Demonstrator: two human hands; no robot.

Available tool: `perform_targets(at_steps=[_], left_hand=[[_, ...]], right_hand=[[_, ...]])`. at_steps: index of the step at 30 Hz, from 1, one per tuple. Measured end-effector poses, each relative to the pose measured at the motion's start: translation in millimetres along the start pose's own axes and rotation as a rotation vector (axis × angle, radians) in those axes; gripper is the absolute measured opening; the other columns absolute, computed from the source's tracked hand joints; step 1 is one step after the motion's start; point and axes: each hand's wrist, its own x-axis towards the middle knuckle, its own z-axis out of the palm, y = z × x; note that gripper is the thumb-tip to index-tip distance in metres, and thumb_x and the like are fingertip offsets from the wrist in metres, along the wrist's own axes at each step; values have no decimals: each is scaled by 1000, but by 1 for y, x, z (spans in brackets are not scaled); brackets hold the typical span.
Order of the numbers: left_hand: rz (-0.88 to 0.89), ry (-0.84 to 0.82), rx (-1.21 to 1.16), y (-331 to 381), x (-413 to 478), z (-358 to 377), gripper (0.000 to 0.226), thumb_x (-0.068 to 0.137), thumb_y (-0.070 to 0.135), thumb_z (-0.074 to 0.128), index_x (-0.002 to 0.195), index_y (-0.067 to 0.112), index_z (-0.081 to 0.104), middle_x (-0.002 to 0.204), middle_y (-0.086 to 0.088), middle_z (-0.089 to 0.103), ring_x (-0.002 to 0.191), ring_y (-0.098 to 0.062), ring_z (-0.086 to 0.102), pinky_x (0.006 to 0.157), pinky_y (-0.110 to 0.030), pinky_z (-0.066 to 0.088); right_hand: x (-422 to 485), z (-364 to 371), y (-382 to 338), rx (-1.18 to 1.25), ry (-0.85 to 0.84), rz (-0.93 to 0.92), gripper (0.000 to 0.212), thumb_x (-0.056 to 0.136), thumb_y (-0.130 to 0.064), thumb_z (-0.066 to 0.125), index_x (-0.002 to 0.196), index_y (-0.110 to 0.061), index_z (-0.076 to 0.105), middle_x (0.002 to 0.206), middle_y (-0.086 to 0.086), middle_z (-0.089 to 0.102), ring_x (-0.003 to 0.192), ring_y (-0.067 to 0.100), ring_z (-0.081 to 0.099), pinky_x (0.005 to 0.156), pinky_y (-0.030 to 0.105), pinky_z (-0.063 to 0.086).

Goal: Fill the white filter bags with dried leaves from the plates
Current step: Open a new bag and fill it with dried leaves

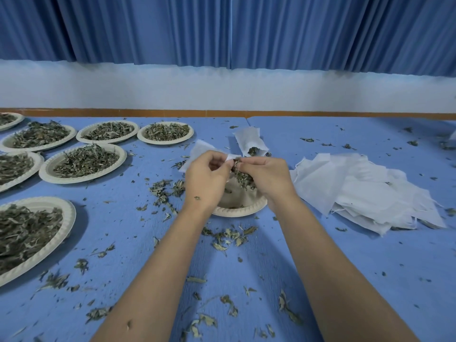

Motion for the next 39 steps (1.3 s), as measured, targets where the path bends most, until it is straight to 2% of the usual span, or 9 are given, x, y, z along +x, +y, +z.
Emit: perform_targets(at_steps=[3,5,11,18,21,24,29,34,39], left_hand=[[-103,-148,-83,0,-2,2,15,88,11,61,78,21,60,73,4,58,70,-10,57,79,-34,53],[-109,-218,-50,0,-3,5,17,85,5,58,80,21,55,76,2,54,75,-18,52,80,-44,49],[-40,-363,312,0,-7,7,50,58,31,76,92,21,41,95,-2,48,84,-19,45,66,-32,39],[84,-206,239,3,-4,1,27,77,17,72,80,14,45,85,-9,53,85,-27,48,71,-41,45],[112,-134,252,2,-3,-1,18,81,14,67,82,10,49,79,-3,53,81,-23,48,68,-36,44],[116,-98,261,0,0,-2,12,81,7,62,80,11,51,73,5,51,70,-15,47,62,-25,40],[88,-77,230,-7,1,-4,20,84,7,60,73,16,46,68,3,50,59,-10,41,53,-20,35],[68,-142,187,-10,3,-8,19,81,6,61,72,18,49,66,6,52,56,-5,42,51,-15,35],[60,-219,136,-8,3,-13,22,79,2,61,69,17,48,62,6,47,46,1,39,45,-10,33]], right_hand=[[2,-2,3,39,26,60,11,74,-10,74,79,-21,73,82,-2,71,84,12,66,81,24,52],[1,-1,4,29,27,72,13,72,-11,76,84,-16,75,88,2,73,87,14,67,81,26,53],[3,2,5,-20,95,60,9,74,-14,72,71,-21,68,78,-4,68,78,13,63,69,25,50],[-4,5,-1,126,15,63,16,76,-5,69,65,-15,63,61,-3,60,45,5,52,46,17,46],[-6,4,-6,255,-95,131,14,84,-7,63,70,-10,64,69,5,65,64,17,63,63,26,59],[-6,1,-8,409,-140,212,23,89,-10,53,70,-11,65,63,-2,68,67,19,65,79,34,56],[1,1,-14,215,-133,206,22,92,-8,45,87,-12,66,74,-5,69,77,9,63,79,27,44],[0,-2,6,-127,9,-137,13,88,-17,57,99,-23,63,89,-10,65,82,5,62,72,18,47],[4,-3,9,-322,18,-313,12,88,-15,62,90,-20,73,80,-13,65,72,-5,57,64,2,41]])
